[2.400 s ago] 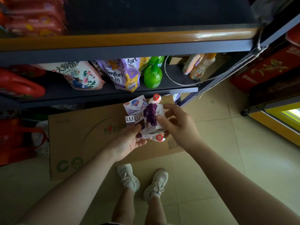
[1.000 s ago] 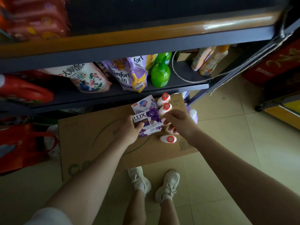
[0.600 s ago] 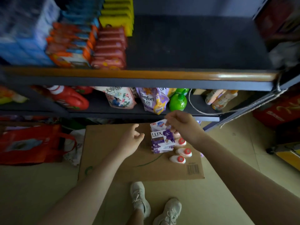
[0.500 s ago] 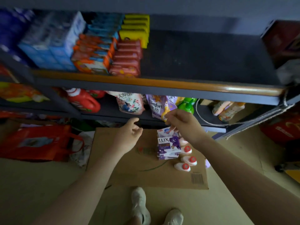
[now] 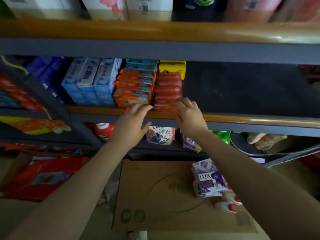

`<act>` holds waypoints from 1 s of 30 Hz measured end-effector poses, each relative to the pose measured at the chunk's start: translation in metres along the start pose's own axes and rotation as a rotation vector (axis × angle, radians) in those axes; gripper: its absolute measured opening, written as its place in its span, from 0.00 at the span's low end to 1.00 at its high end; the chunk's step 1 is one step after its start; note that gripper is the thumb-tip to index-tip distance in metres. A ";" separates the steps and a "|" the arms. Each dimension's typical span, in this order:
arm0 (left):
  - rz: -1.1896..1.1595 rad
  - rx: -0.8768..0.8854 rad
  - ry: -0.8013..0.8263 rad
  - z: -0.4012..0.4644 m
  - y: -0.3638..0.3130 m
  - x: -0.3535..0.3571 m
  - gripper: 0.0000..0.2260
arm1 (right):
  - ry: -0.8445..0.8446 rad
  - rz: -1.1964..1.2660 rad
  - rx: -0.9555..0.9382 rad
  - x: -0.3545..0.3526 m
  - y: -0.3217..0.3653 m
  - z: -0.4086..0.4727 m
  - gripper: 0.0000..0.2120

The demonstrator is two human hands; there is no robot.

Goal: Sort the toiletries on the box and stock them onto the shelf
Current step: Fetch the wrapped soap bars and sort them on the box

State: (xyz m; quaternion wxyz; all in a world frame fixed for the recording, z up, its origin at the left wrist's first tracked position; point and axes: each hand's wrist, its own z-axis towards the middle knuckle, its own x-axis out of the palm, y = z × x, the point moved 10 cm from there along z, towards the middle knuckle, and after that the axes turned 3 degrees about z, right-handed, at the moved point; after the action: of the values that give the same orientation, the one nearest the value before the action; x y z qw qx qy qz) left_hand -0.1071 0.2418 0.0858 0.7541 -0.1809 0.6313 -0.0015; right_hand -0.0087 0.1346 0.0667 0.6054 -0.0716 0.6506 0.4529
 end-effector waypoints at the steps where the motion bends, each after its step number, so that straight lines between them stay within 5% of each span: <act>1: -0.009 0.012 0.005 0.003 0.008 0.000 0.21 | 0.017 -0.067 0.008 0.006 0.001 0.010 0.18; 6: -0.109 0.108 -0.003 0.007 0.024 0.003 0.19 | 0.113 -0.208 0.100 0.021 -0.019 0.028 0.22; 17: -0.265 0.165 -0.047 0.045 0.004 0.015 0.21 | 0.159 0.021 0.134 0.015 -0.033 0.027 0.20; 24: 0.103 0.318 -0.186 0.060 -0.017 0.014 0.14 | 0.077 0.288 0.123 0.005 -0.038 0.032 0.12; 30: 0.237 0.326 -0.171 0.071 -0.029 0.018 0.18 | -0.159 0.295 -0.045 -0.018 -0.013 0.031 0.16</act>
State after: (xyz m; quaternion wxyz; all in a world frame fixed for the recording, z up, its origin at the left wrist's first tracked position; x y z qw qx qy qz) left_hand -0.0295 0.2303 0.0865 0.8191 0.0193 0.5733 0.0003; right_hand 0.0266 0.1401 0.0797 0.5802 0.0470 0.5938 0.5554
